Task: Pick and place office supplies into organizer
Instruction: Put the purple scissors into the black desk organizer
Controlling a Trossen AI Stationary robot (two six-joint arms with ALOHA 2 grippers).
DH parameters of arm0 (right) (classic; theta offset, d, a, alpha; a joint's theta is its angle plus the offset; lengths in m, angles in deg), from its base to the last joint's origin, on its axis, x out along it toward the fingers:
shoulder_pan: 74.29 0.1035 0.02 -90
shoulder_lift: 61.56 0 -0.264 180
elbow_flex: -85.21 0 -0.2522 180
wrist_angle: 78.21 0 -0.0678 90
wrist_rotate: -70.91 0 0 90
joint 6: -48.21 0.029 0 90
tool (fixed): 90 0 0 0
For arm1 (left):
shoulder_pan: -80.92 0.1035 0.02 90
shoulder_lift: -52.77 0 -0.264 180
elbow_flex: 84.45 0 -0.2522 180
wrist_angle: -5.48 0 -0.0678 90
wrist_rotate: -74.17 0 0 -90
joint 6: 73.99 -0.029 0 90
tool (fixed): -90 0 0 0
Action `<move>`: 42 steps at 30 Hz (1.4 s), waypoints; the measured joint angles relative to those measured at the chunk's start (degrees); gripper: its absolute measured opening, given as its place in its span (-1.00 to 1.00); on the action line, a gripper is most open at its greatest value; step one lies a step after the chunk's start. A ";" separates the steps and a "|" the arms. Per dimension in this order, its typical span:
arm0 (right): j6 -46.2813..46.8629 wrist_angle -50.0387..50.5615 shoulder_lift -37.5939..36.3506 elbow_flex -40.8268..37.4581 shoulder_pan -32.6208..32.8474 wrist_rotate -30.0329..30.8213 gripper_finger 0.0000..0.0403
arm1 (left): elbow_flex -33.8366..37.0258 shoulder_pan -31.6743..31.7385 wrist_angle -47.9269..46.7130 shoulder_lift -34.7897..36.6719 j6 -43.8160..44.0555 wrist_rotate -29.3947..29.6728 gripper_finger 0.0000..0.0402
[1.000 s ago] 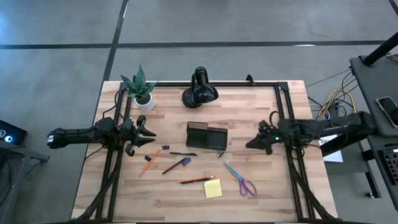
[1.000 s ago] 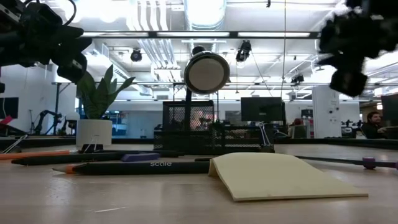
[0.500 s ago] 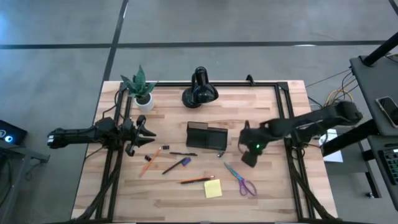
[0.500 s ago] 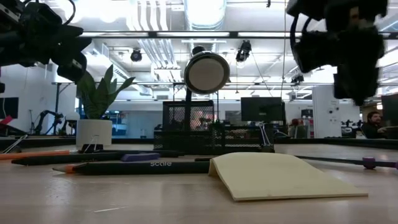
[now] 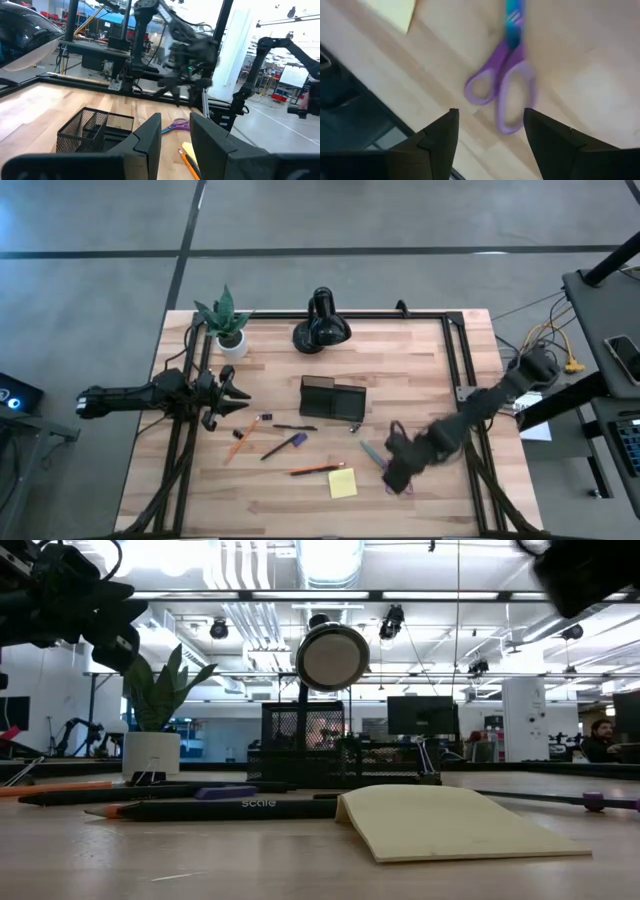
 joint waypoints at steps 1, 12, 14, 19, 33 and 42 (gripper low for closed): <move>0.29 0.01 1.84 1.09 1.14 1.04 0.05 | 0.00 0.00 0.00 0.00 0.00 0.02 -0.57; -3.24 9.08 19.08 12.28 4.52 10.93 -0.02 | 0.00 -0.02 -0.02 0.00 0.00 0.02 -0.57; -1.99 9.14 19.43 12.33 4.93 10.97 -0.03 | 0.01 -0.02 -0.01 -0.02 0.00 0.02 -0.57; 0.79 10.05 18.77 11.01 6.06 10.96 -0.03 | 0.00 -0.02 -0.02 0.00 0.00 0.02 -0.57; -5.45 11.02 10.38 9.62 8.11 9.02 -0.03 | 0.02 -0.02 -0.02 0.00 0.00 0.02 -0.57; -6.48 3.46 10.29 4.09 6.68 6.39 -0.03 | 0.00 -0.02 0.00 0.00 0.00 0.02 -0.57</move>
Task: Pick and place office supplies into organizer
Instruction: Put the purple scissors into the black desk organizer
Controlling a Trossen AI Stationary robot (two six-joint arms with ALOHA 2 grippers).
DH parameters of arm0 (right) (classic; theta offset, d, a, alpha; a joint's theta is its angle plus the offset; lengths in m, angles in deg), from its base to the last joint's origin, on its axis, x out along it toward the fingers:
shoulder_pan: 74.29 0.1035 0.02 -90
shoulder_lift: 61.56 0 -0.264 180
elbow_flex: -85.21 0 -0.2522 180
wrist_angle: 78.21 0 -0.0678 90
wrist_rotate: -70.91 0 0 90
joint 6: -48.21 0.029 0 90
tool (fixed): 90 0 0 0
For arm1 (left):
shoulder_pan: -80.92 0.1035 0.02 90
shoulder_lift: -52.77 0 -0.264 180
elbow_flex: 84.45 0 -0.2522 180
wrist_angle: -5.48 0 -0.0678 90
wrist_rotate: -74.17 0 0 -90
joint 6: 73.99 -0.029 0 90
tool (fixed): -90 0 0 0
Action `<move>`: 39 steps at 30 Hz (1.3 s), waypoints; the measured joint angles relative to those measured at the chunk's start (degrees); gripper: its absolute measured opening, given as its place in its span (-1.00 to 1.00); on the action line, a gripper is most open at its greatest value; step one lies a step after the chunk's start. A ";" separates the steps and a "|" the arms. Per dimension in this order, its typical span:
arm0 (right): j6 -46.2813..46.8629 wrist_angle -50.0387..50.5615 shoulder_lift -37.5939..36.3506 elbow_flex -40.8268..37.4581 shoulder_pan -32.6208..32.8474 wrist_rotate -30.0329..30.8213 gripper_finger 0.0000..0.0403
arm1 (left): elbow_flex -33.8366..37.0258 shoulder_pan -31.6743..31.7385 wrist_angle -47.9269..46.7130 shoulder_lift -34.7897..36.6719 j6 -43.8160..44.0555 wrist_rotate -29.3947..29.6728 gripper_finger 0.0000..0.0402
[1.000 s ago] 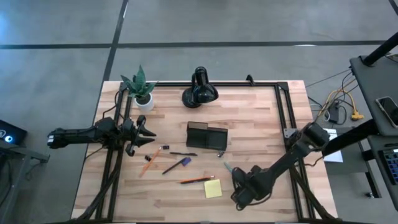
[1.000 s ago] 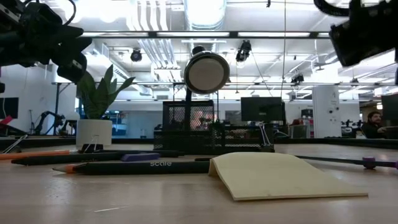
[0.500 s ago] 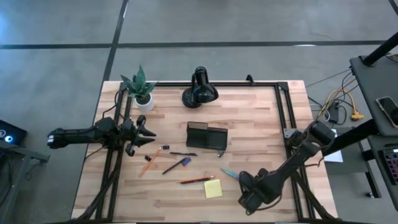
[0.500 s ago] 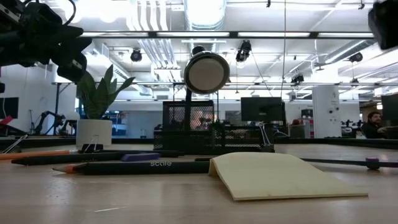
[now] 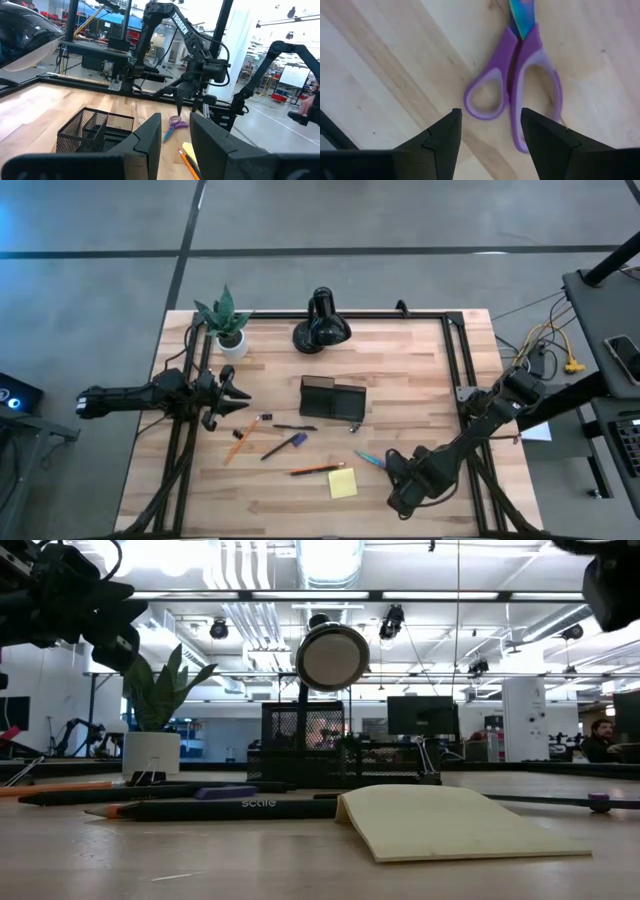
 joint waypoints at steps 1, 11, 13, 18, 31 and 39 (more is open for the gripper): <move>-0.57 -0.95 0.00 -0.46 -0.34 0.01 -0.03 | 0.02 0.00 0.00 0.00 0.00 -0.01 -0.57; -5.27 -3.22 1.68 -4.66 -1.44 0.02 -0.03 | 0.01 0.00 0.01 -0.04 0.00 0.00 -0.57; -5.29 -3.34 1.66 -5.29 -1.44 0.18 -0.03 | 0.01 0.00 0.01 0.00 0.00 0.00 -0.57; -6.57 -3.25 1.67 -5.56 -1.59 0.18 -0.10 | 0.02 0.02 0.00 -0.02 0.00 -0.02 -0.57; -16.47 -3.51 3.14 -5.44 -3.51 -0.74 -0.74 | 0.01 0.02 -0.01 -0.01 0.00 -0.02 -0.57; -29.42 7.91 4.21 1.59 -8.91 10.66 -0.73 | 0.02 0.02 0.00 -0.02 0.00 -0.02 -0.57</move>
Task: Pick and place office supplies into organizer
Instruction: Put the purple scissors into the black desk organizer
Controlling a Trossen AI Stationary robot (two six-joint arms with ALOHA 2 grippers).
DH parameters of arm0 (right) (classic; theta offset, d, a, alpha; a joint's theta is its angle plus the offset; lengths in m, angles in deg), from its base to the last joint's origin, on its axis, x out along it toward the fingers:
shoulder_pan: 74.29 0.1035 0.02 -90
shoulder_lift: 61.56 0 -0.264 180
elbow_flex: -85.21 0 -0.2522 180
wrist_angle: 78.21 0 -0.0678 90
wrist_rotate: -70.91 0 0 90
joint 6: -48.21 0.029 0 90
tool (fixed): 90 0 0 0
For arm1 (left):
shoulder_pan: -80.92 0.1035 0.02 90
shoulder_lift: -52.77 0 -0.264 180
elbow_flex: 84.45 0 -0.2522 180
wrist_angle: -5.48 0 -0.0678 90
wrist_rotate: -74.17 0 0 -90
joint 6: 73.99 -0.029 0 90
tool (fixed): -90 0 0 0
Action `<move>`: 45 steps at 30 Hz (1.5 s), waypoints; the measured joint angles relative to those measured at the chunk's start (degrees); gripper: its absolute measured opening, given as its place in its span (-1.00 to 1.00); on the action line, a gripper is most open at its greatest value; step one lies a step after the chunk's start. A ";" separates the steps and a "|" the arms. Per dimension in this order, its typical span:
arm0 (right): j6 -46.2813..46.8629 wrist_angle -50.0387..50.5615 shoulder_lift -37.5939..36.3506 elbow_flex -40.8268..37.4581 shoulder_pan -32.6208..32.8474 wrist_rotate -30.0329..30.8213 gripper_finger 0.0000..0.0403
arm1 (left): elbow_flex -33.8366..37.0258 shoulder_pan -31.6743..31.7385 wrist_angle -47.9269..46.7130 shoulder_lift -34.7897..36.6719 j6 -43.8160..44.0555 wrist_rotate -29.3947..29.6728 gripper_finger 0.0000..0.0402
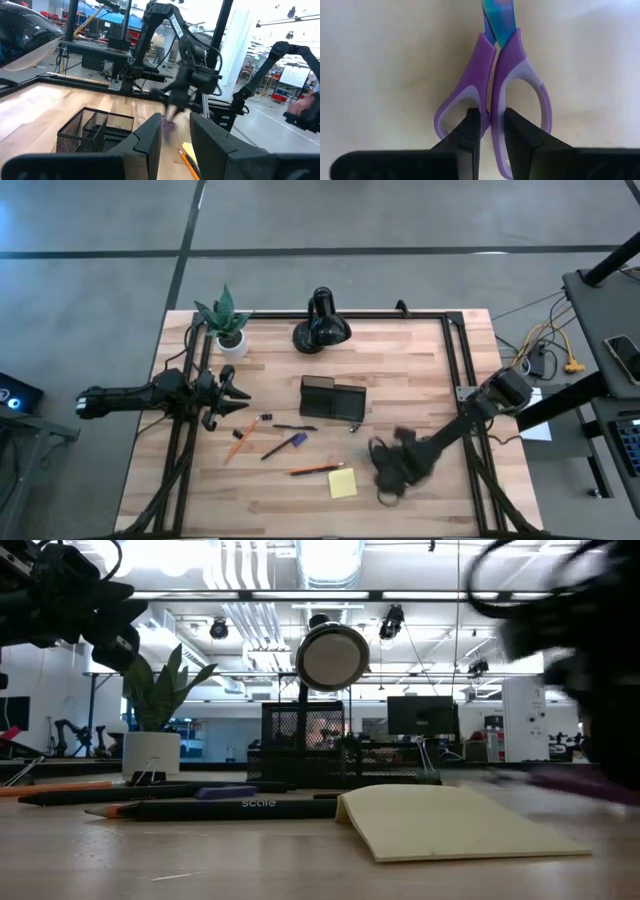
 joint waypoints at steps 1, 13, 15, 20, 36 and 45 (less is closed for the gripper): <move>-1.30 2.44 -0.02 1.75 -0.66 2.62 -0.73 | 0.00 0.00 0.00 0.02 0.00 0.01 -0.57; -27.46 29.43 -0.36 22.81 -8.70 24.51 -0.73 | -0.01 -0.01 0.01 -0.08 0.00 0.01 -0.57; -33.01 33.71 -0.40 25.19 -11.48 26.89 -0.73 | -0.01 -0.01 -0.02 -0.08 0.00 0.02 -0.57; -48.37 38.04 -0.49 29.79 -16.75 34.55 -0.73 | -0.02 -0.02 0.00 0.04 0.01 0.00 -0.57; -75.88 38.15 10.82 38.37 -23.11 52.36 -0.73 | -0.02 0.00 0.00 0.00 0.00 0.00 -0.57; -77.59 38.17 22.77 50.19 -24.09 54.41 -0.73 | -0.01 -0.02 -0.02 0.02 0.00 0.01 -0.57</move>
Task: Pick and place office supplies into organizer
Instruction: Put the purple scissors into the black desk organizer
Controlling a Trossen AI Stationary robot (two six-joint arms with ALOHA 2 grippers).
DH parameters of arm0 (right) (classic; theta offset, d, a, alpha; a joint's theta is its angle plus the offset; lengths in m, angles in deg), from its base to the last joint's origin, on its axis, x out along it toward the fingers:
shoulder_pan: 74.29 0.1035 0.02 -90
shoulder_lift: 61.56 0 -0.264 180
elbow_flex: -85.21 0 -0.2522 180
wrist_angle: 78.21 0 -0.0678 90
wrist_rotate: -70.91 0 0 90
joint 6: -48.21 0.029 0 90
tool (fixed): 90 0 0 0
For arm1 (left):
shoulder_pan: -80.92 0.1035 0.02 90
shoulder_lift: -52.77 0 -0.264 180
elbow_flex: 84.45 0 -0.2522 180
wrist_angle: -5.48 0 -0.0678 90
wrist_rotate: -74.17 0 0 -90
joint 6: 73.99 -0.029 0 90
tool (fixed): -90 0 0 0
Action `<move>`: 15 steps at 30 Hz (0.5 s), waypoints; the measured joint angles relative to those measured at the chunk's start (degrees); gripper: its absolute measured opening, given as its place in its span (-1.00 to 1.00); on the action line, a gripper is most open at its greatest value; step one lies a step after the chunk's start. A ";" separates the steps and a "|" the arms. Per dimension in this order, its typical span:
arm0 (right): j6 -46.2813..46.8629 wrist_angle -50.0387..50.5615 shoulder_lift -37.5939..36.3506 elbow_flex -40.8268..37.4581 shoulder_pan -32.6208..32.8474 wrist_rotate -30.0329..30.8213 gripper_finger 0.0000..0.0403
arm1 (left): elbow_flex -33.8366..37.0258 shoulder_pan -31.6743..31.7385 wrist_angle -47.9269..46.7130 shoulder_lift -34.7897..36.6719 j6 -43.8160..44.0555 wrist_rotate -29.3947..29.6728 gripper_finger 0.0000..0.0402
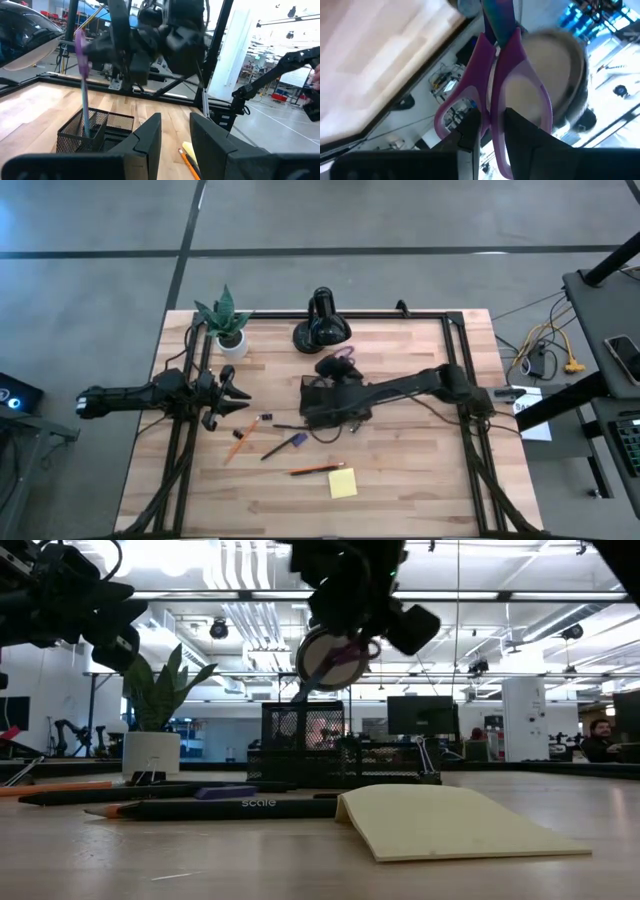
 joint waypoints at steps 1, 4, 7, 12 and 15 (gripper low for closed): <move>0.02 -0.11 1.35 1.40 0.02 0.39 -0.73 | -0.01 0.02 0.12 -0.02 0.00 -0.01 -0.57; 0.07 0.03 4.67 4.60 -0.14 2.14 -0.72 | -0.01 0.02 0.06 -0.02 0.00 -0.01 -0.57; 1.36 0.04 6.51 7.19 0.14 2.49 -0.66 | -0.02 0.00 0.17 -0.01 0.00 0.00 -0.57; 5.58 -0.14 7.38 8.99 2.50 2.84 -0.50 | 0.01 0.02 0.30 -0.02 0.00 -0.01 -0.57; 8.74 -0.06 7.40 8.18 3.59 1.53 -0.43 | 0.00 0.02 0.40 0.00 0.00 -0.02 -0.57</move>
